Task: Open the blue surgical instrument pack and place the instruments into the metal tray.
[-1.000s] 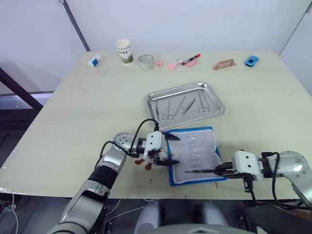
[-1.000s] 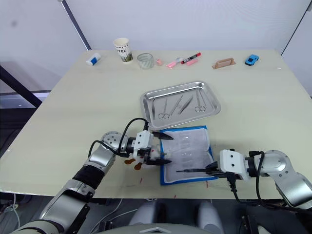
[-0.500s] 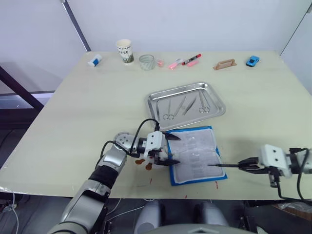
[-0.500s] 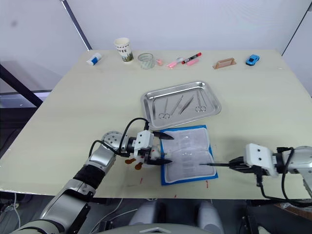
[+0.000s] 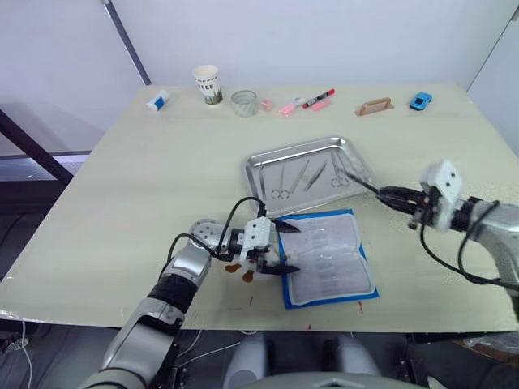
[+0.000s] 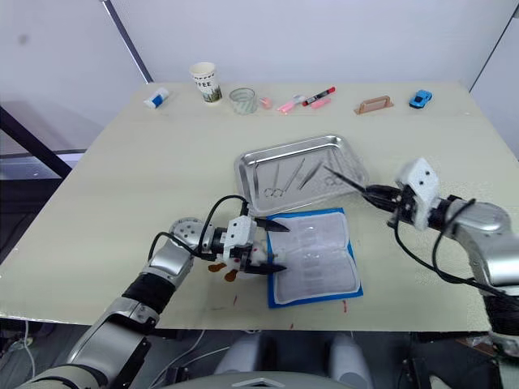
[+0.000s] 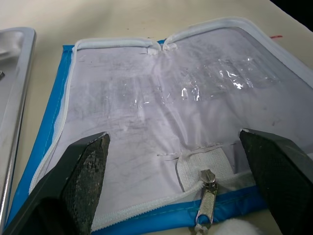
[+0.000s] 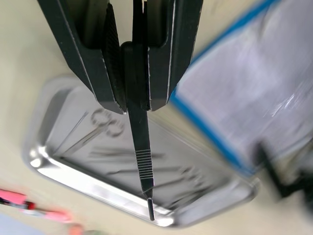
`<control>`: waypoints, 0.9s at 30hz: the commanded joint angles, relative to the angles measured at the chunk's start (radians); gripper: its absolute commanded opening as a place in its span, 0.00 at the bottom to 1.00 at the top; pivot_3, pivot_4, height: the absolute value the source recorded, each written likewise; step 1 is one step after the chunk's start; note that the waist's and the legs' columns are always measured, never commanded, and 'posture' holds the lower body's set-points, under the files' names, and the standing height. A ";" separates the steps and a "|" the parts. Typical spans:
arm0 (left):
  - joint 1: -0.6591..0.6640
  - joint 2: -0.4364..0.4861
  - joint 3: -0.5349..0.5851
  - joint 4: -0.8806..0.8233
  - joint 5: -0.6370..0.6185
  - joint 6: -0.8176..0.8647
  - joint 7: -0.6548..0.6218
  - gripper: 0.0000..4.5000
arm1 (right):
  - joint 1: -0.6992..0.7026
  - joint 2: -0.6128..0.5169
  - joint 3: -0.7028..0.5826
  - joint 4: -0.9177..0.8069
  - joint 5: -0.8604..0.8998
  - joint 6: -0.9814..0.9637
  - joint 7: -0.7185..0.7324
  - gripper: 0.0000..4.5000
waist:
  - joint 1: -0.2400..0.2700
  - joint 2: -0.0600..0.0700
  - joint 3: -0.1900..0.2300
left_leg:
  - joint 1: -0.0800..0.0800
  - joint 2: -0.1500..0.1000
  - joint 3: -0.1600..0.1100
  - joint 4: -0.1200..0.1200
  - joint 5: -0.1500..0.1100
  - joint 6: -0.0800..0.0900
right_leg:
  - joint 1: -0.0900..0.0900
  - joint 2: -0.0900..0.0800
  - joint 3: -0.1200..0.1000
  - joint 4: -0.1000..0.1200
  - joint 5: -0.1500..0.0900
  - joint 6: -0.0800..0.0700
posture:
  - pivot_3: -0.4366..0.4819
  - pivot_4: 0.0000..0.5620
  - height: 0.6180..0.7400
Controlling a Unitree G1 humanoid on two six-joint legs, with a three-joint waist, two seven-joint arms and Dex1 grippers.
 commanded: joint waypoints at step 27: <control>0.075 0.023 -0.035 0.064 0.080 0.070 0.038 1.00 | -0.510 0.459 -0.063 0.653 -0.139 0.129 -0.578 0.01 | -0.008 0.008 -0.003 | -0.003 -0.002 0.004 0.000 0.000 0.001 | -0.006 0.002 0.006 0.007 0.003 0.002 | 0.48 0.27 1.00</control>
